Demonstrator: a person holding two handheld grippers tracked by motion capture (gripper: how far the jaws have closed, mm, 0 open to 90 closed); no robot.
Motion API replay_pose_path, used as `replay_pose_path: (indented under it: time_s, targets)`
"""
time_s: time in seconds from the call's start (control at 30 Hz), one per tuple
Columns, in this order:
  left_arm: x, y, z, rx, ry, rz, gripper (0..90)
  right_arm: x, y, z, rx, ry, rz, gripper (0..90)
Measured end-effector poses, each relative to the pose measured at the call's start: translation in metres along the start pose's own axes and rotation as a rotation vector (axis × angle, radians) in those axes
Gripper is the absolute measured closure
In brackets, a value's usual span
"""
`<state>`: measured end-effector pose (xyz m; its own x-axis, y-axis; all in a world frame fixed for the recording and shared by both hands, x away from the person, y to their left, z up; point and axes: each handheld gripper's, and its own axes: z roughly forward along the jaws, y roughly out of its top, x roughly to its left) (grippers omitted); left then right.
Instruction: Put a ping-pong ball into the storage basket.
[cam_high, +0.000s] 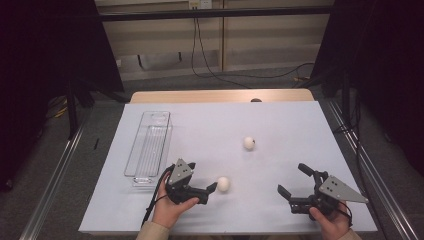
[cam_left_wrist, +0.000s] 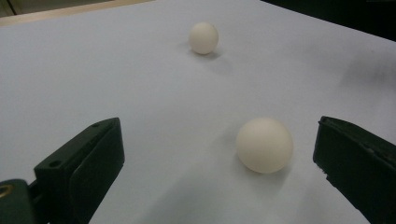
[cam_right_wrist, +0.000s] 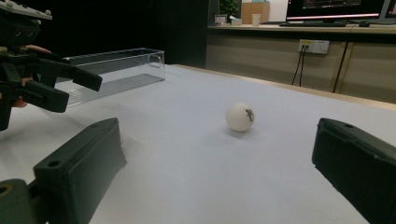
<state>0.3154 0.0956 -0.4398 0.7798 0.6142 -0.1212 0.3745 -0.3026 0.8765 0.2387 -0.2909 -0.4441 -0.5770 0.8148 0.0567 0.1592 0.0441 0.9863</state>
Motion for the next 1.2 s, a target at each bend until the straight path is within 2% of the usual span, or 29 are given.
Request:
replay_pose_path:
  time_s: [0.27, 0.67, 0.87, 1.2]
  targets:
    - [-0.002, 0.001, 0.002, 0.007, -0.007, 0.003, 2.0, 0.0, 0.0, 0.0, -0.001, 0.002, -0.002, 1.2]
    - [-0.007, 0.003, 0.01, 0.033, -0.037, -0.02, 2.4, 0.0, 0.0, 0.0, 0.0, 0.001, 0.002, 1.2]
    - [-0.008, 0.003, 0.011, 0.048, -0.043, -0.01, 2.6, 0.0, 0.0, 0.0, -0.001, 0.001, -0.001, 1.2]
    - [-0.011, 0.005, 0.016, 0.06, -0.057, -0.018, 3.3, -0.001, 0.001, 0.001, -0.003, 0.001, -0.006, 1.2]
